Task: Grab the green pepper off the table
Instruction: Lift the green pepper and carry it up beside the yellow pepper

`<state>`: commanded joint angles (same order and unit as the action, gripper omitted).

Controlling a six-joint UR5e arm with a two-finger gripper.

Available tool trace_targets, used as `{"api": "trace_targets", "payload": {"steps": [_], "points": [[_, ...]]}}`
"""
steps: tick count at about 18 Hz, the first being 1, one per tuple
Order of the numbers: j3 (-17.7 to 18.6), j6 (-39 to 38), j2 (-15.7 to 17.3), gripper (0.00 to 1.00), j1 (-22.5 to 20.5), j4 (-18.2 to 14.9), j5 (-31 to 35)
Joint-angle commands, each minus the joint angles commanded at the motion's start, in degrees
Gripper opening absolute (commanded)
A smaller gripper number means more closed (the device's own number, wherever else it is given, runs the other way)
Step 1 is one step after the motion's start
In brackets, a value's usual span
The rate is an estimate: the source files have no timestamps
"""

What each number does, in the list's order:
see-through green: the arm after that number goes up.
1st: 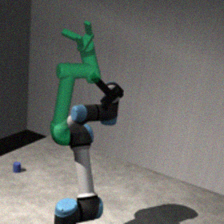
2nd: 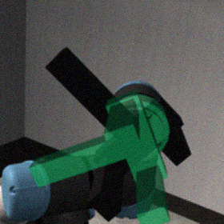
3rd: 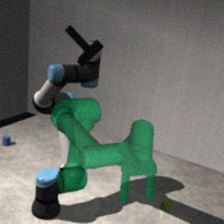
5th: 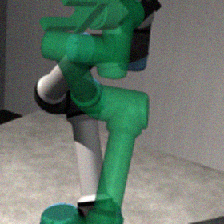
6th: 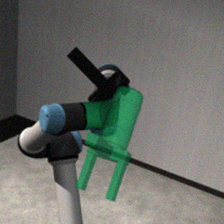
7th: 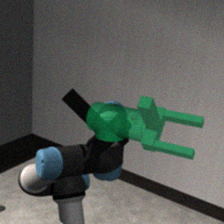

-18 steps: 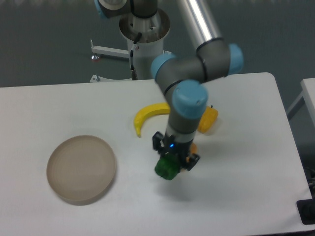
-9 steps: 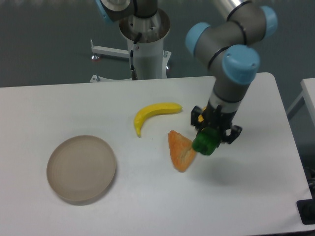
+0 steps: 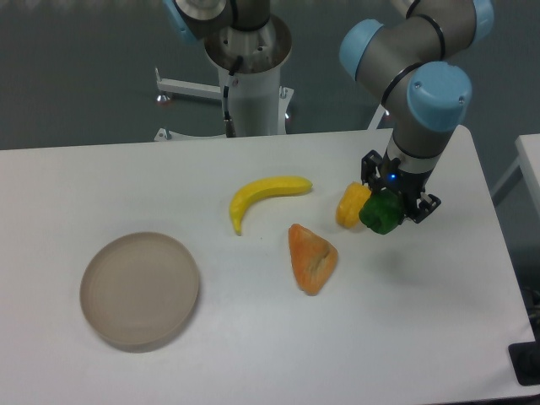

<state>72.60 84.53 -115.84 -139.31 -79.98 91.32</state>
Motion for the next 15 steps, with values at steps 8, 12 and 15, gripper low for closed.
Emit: {"api": "trace_targets", "payload": {"steps": [8, 12, 15], "points": [[-0.09, 1.69, -0.44, 0.09, 0.09, 0.35, -0.96], [-0.09, 1.16, -0.70, 0.09, 0.26, 1.22, -1.23], [-0.09, 0.98, -0.97, 0.09, 0.44, 1.23, -1.23]]}}
